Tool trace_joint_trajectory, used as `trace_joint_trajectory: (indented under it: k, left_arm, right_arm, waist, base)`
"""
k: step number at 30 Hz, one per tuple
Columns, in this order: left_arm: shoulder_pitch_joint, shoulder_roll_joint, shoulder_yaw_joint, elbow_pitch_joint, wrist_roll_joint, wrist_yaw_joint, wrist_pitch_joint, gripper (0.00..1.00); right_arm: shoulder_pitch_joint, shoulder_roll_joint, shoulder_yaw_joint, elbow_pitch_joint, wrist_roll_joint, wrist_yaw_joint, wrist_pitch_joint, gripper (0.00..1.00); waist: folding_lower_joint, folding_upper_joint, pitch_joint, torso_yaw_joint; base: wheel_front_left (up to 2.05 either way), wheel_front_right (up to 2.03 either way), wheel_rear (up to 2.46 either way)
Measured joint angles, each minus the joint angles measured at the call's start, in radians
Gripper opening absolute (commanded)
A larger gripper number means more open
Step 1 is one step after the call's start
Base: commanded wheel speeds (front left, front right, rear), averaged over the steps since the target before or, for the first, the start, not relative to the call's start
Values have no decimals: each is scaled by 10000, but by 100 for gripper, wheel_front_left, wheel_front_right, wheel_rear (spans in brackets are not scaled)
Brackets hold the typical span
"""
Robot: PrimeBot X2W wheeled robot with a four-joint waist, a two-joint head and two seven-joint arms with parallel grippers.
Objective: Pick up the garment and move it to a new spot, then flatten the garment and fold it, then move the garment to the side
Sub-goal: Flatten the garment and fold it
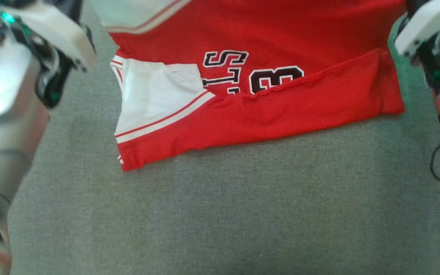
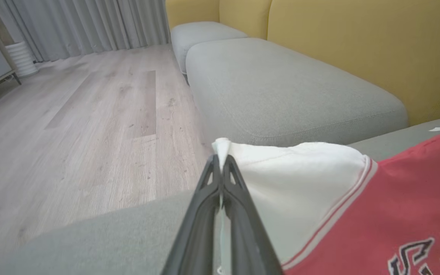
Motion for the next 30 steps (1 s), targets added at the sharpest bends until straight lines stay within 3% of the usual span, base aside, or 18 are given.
trace_joint_trajectory:
  k: [5,20,30]
  left_arm:
    - [1054,215,-249,-769,-995,-73,777,0]
    - [3232,2385,-1501,-4326,-3110,-73,4000,0]
    - [3768,3018,-1893,-5726,-3774,240,5381,0]
  right_arm:
    - [890,-328,642,-334,922,0,754,0]
    - [2586,-1756,2301,-1557,2957,0,2518,0]
    - [2684,-2251,3064,-1835,3496,0,3436,0]
  waist:
    - [0,0,-406,116]
    - [-3,0,-1628,345]
    - [0,0,-1756,302]
  base:
    - [0,0,0]
    - [0,0,0]
    - [0,0,0]
